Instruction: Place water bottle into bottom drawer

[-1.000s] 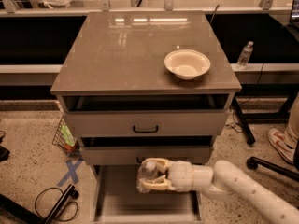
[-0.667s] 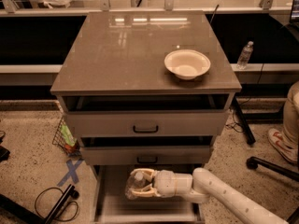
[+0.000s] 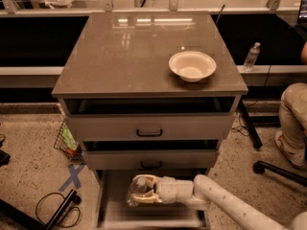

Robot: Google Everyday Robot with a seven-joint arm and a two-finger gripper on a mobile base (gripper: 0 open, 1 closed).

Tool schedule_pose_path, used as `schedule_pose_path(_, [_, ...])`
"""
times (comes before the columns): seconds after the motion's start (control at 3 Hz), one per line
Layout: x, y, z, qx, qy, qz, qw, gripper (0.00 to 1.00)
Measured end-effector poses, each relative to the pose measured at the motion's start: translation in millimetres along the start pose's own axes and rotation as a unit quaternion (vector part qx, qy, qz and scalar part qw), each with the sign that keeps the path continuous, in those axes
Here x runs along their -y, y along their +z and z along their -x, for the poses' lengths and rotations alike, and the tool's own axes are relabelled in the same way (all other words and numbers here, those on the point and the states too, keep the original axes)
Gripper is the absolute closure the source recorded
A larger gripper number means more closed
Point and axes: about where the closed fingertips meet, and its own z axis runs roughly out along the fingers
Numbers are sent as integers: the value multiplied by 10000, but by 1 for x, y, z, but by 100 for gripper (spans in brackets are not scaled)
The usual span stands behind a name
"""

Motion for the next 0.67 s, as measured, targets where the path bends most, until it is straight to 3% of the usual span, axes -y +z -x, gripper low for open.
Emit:
schedule_pose_path(0.33, [9, -4, -43, 231, 151, -89, 9996, 100])
schedule_pose_path(0.67, [16, -5, -82, 469, 119, -100, 9988, 100])
